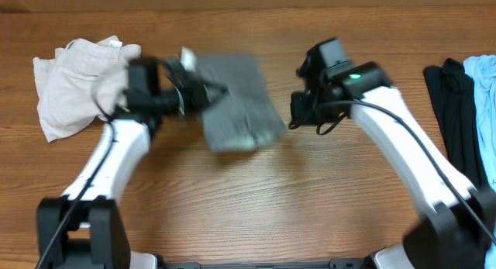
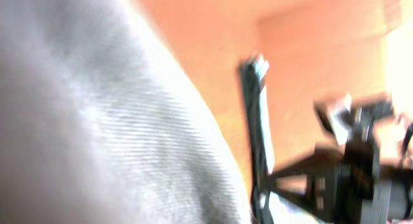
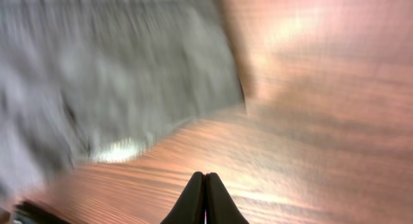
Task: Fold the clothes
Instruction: 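Drag the folded shorts left onto the beige garment with the left gripper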
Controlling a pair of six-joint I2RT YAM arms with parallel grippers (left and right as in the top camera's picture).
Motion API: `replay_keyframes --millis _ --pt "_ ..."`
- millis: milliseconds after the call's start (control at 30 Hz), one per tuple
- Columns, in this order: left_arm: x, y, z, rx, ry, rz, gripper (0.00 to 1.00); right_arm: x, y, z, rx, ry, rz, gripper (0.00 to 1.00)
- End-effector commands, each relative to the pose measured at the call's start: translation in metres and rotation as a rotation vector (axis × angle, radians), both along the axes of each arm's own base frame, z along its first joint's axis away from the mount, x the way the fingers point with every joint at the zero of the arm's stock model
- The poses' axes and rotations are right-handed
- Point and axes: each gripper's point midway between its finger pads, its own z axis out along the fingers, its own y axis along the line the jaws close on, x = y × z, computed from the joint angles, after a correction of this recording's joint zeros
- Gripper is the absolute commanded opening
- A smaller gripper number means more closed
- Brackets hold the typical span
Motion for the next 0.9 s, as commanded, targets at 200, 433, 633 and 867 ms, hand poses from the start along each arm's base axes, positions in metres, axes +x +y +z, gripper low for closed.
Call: replay_keyframes --millis 200,433,633,867 --pt "0.086 0.126 0.156 0.023 -0.369 0.286 0.04 -0.008 -0.005 0.051 0.043 -0.108 0.002 0.04" --pt "0.126 0.256 0.115 0.076 -0.322 0.569 0.04 -0.025 -0.011 0.043 0.015 -0.031 0.002 0.04" --pt "0.132 0.301 0.007 0.082 -0.032 0.673 0.04 -0.039 -0.017 0.038 -0.009 0.031 0.003 0.04" --pt "0.095 0.321 -0.068 0.152 0.282 0.76 0.04 -0.04 -0.017 0.037 -0.011 0.037 -0.001 0.04"
